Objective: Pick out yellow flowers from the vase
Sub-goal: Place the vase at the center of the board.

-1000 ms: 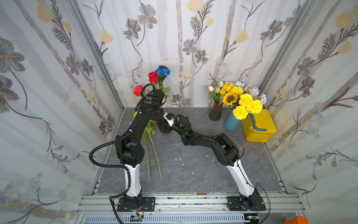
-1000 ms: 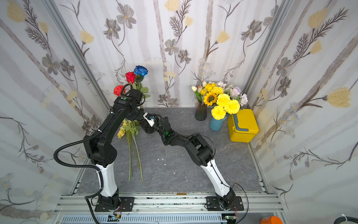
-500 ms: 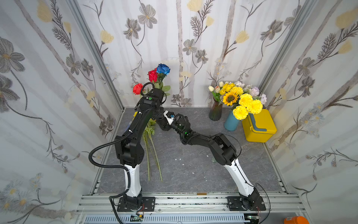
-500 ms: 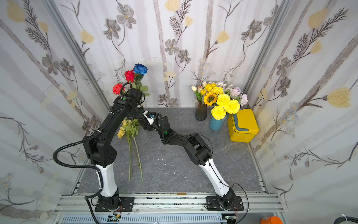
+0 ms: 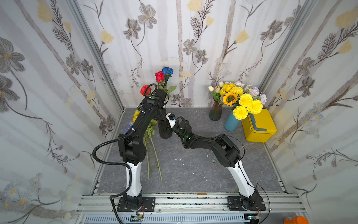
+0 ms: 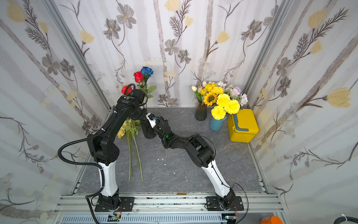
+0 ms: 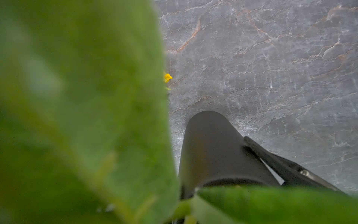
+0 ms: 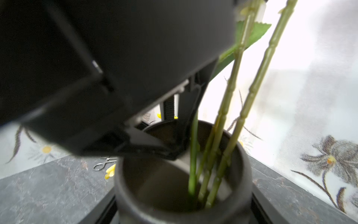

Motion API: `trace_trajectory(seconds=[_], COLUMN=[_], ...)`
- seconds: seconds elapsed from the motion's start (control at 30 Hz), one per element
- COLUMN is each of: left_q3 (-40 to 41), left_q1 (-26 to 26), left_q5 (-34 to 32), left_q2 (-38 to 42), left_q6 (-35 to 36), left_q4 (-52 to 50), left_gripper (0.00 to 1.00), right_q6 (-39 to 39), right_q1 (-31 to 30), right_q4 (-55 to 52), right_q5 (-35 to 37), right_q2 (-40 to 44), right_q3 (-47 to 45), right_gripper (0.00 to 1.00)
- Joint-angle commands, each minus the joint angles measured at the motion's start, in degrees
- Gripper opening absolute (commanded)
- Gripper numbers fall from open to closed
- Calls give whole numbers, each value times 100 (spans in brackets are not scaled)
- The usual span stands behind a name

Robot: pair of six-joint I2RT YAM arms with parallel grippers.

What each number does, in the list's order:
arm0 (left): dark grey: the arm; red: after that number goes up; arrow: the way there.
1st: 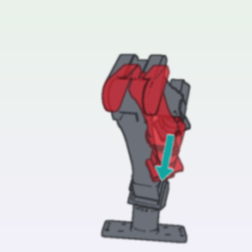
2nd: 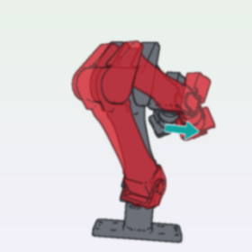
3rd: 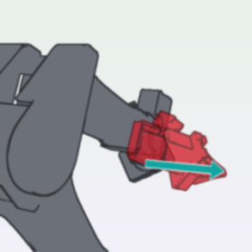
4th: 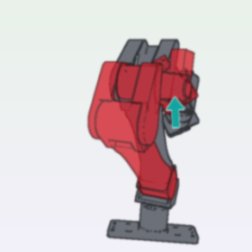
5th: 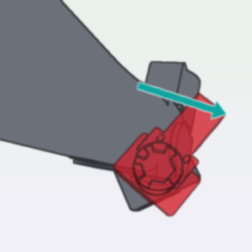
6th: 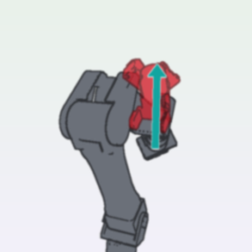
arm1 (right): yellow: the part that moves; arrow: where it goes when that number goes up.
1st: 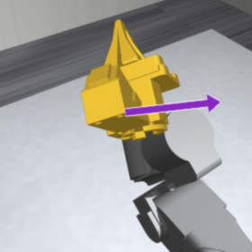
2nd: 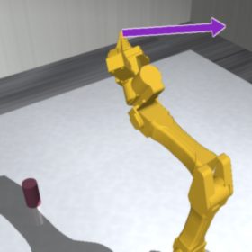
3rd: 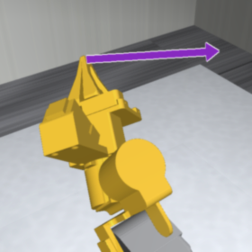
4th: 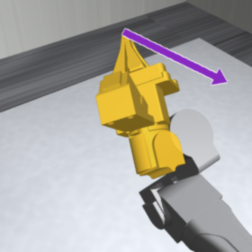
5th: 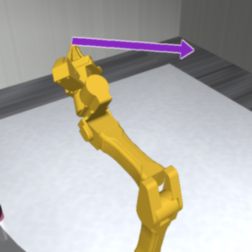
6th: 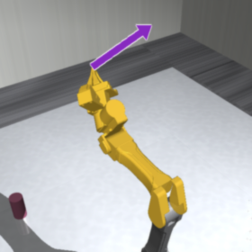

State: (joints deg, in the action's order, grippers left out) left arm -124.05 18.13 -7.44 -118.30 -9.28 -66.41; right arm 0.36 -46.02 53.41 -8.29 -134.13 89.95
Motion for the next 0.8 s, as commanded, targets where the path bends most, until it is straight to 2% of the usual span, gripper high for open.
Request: trace_trajectory(seconds=[0.0,0.17,0.27,0.53,0.77], left_q3=[-107,72,660,2408,3309], left_q1=[86,78,47,-250,-341], left_q5=[775,820,745,500,237], left_q2=[121,661,1282,2747,3462], left_q6=[-215,-317,-433,-661,-622], left_q4=[378,677,1213,2503,3092], left_gripper=[38,61,71,77,82], right_q6=[23,86,101,-25,-42], right_q1=[-54,40,108,257,383], right_q4=[-349,-794,-975,-959,-833], right_q5=[340,484,490,487,381], right_q2=[-85,-427,-650,-1024,-1244], right_q3=[145,841,1257,1890,2227], right_gripper=[46,46,46,45,44])
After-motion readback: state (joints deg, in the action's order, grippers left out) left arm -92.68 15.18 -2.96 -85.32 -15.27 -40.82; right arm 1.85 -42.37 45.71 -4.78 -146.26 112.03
